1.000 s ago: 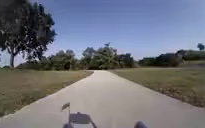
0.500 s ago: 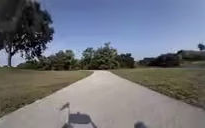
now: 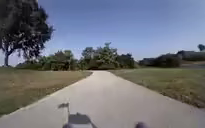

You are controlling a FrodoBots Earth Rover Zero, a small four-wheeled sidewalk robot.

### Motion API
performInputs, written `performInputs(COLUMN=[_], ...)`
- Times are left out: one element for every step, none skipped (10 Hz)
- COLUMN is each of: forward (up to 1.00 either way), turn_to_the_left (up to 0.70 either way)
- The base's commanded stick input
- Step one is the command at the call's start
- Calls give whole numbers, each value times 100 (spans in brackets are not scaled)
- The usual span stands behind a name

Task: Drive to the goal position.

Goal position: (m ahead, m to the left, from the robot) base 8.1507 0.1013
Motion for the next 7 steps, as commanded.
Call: performInputs(forward=[100,100,100,100,100,100,100], turn_to_the_left=[3,3,3,3,3,3,3])
